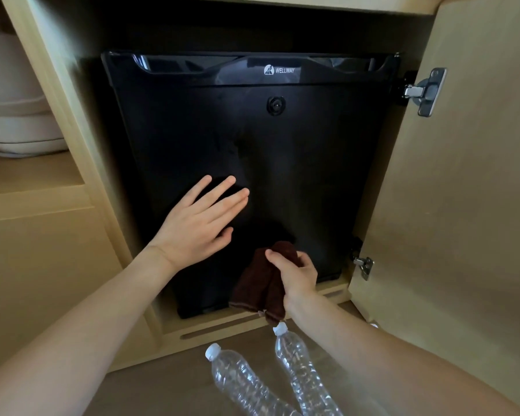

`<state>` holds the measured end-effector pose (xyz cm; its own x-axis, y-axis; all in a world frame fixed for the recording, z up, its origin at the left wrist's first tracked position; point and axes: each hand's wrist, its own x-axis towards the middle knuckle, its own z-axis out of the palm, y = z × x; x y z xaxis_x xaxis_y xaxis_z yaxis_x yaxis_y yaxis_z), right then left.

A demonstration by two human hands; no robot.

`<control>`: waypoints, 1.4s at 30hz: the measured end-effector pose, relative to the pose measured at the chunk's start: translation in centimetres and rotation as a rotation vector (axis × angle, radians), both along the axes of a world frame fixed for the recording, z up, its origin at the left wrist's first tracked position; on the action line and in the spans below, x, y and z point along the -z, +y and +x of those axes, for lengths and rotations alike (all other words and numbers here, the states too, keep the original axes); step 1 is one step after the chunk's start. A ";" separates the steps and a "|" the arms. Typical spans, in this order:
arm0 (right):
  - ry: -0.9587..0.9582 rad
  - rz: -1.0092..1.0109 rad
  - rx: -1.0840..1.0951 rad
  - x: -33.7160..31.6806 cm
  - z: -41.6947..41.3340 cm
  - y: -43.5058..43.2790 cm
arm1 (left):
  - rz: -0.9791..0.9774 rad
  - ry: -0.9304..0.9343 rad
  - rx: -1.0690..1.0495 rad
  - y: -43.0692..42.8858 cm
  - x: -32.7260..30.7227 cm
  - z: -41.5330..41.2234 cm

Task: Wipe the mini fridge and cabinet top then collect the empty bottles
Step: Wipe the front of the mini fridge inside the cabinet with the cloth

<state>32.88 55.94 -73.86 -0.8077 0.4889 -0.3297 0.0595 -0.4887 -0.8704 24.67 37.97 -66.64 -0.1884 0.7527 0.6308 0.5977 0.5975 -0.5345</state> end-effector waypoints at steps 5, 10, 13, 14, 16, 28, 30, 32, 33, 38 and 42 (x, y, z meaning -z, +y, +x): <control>0.124 0.279 0.101 -1.3 0.1 0.8 | 0.024 0.002 0.020 -0.1 -0.2 0.1; 0.249 0.438 0.176 -1.7 -0.6 1.7 | 0.029 0.009 0.020 -0.1 -0.1 0.1; 0.070 0.403 0.195 1.7 -0.5 2.2 | 0.049 0.006 0.030 0.0 0.0 0.1; 0.016 0.407 0.209 2.5 -0.4 2.6 | 0.054 0.005 0.031 0.0 0.1 0.1; -0.001 0.476 0.226 2.7 -0.4 3.3 | 0.057 0.005 0.033 0.0 0.1 0.1; 0.113 0.812 0.141 5.6 -0.5 5.8 | 0.073 0.012 0.050 0.1 0.6 -0.4; 0.094 0.813 0.152 5.4 -0.3 6.0 | 0.082 0.014 0.061 0.2 0.6 -0.5; 0.152 0.859 0.186 4.3 -0.4 6.1 | 0.090 0.028 0.066 0.2 0.6 -0.6; 0.192 0.886 0.197 3.8 -0.5 6.0 | 0.090 0.036 0.066 0.3 0.6 -0.6; 0.117 0.889 0.187 5.7 -0.7 5.6 | 0.081 0.070 0.072 0.3 0.7 -0.6; 0.006 0.777 0.104 7.8 -1.1 6.6 | 0.082 0.068 0.074 0.3 0.6 -0.5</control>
<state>31.79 62.56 -81.68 -0.7458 0.6510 0.1417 0.0414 0.2576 -0.9654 24.14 38.27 -67.28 -0.0891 0.7081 0.7005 0.6057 0.5968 -0.5262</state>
